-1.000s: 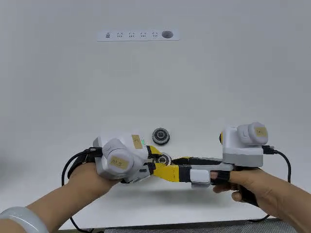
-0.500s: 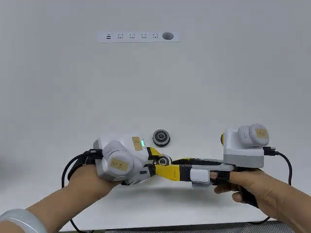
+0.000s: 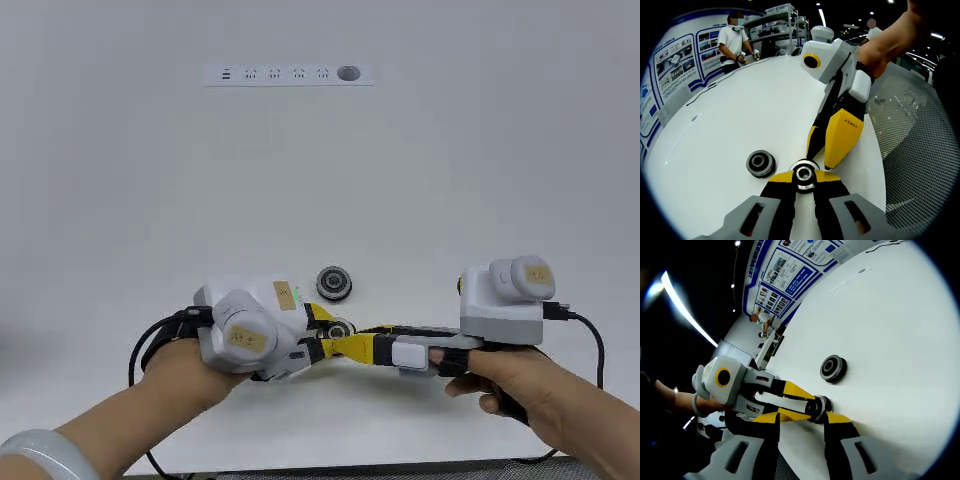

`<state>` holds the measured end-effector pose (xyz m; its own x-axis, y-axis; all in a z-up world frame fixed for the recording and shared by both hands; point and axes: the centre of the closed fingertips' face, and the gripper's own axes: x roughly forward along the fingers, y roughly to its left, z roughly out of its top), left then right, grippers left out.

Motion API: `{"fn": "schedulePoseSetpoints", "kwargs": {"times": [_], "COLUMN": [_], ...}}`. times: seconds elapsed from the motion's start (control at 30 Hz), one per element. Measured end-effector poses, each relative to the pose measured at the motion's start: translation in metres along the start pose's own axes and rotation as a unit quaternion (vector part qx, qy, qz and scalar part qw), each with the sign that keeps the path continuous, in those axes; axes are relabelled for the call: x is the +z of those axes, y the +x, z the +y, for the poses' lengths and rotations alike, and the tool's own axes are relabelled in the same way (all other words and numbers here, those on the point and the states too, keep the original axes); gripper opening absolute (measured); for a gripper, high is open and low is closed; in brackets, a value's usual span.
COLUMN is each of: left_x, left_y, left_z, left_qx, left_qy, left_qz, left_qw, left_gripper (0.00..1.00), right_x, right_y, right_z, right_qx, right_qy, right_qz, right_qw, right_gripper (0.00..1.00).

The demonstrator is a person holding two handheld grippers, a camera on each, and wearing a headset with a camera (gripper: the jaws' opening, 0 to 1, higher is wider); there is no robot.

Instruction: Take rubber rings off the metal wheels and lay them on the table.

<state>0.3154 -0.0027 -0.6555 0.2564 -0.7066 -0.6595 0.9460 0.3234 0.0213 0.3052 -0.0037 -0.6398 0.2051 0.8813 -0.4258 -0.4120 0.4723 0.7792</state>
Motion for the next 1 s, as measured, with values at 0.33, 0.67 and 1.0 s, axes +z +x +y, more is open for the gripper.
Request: {"fn": "schedulePoseSetpoints", "kwargs": {"times": [0.33,0.67,1.0], "left_x": [0.0,0.0,0.0], "left_y": [0.0,0.0,0.0], "left_z": [0.0,0.0,0.0], "left_qx": [0.0,0.0,0.0], "left_qy": [0.0,-0.001,-0.001], "left_qz": [0.0,0.0,0.0], "left_qw": [1.0,1.0,1.0], "left_gripper": [0.13,0.13,0.13], "right_x": [0.0,0.0,-0.001], "right_y": [0.001,0.0,0.0], "right_z": [-0.016,-0.022,-0.026], "right_qx": [-0.034,-0.044,-0.057], "right_qy": [-0.004,-0.001,-0.003], "right_qz": [0.001,-0.001,-0.001], "right_qw": [0.9994,0.999,0.9984], "right_gripper": [0.16,0.1,0.04]}}
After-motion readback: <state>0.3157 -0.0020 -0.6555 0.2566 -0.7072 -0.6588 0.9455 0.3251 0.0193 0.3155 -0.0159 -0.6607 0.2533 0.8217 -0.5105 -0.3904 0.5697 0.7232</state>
